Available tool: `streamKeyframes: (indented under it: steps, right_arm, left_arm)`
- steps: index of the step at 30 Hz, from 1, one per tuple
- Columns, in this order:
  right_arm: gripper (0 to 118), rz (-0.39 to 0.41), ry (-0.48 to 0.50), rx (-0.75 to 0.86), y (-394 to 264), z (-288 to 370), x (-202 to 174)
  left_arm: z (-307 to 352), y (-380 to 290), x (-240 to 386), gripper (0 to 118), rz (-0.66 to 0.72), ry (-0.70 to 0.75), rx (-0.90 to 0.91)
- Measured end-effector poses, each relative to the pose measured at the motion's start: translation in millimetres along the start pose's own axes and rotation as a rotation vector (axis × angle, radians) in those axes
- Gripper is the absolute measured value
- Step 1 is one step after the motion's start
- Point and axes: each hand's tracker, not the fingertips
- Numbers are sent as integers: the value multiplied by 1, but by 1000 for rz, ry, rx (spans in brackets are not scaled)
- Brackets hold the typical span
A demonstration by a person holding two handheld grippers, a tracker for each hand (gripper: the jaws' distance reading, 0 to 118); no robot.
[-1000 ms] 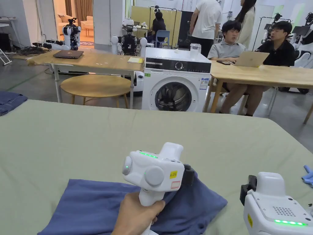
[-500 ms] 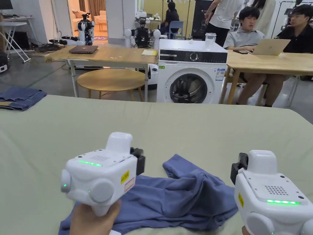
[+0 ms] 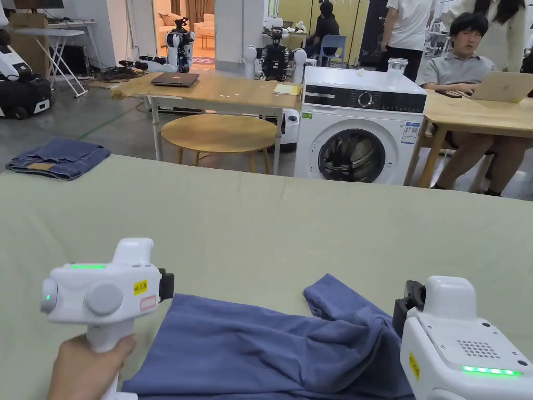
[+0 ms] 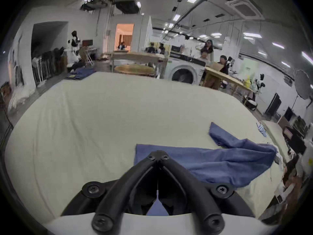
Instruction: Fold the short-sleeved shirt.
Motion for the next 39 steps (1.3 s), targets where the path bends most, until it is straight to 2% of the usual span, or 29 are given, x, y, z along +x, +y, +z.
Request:
streamKeyframes:
  steps: [6, 8, 9, 11, 12, 14, 16, 17, 18, 19, 20, 27, 32, 35, 36, 39]
  right_arm:
    - [0, 7, -20, -32, -2, -10, 13]
    - [0, 12, -39, -47, -5, -12, 19]
    - [0, 13, -44, -53, -6, -12, 23]
    - [0, 15, -59, -71, -9, -12, 29]
    - [0, 17, -66, -78, -11, -12, 32]
    - [0, 23, -83, -92, -15, -11, 38]
    - [0, 25, -95, -102, -18, -10, 45]
    - [0, 25, -105, -110, -19, -10, 48]
    - [0, 23, -108, -116, -20, -10, 51]
    - [0, 19, -111, -122, -21, -10, 53]
    - [0, 14, -113, -131, -22, -12, 56]
    - [0, -42, -104, -231, -17, -38, 83]
    - [2, -96, -73, -469, -13, -93, 112]
    - [50, -128, -30, -610, -25, -128, 123]
    - [54, -142, -31, -656, -30, -138, 125]
    - [54, -136, -25, -769, -49, -161, 124]
  left_arm:
    - [-85, 36, -29, 2, 97, -49, -241]
    - [-103, 38, -29, 34, 136, -71, -333]
    - [-114, 37, -30, 44, 148, -70, -365]
    - [-128, 29, -27, 54, 143, -15, -418]
    - [-136, 26, -24, 55, 127, 13, -436]
    - [-150, 17, -20, 55, 98, 24, -501]
    - [-147, 13, -11, 55, 49, 66, -473]
    - [-143, 12, -3, 51, 24, 92, -448]
    - [-143, 10, 4, 39, -9, 125, -451]
    - [-149, 9, 3, 22, -68, 131, -432]
    - [-146, 6, 10, 0, -116, 116, -425]
    - [-123, -5, 5, 0, -126, 58, -363]
    - [-81, -11, -2, 0, -88, 33, -276]
    - [-60, -18, -2, 0, -77, 26, -255]
    - [-55, -20, -4, 0, -68, 21, -254]
    - [-44, -27, -3, 0, -49, 18, -243]
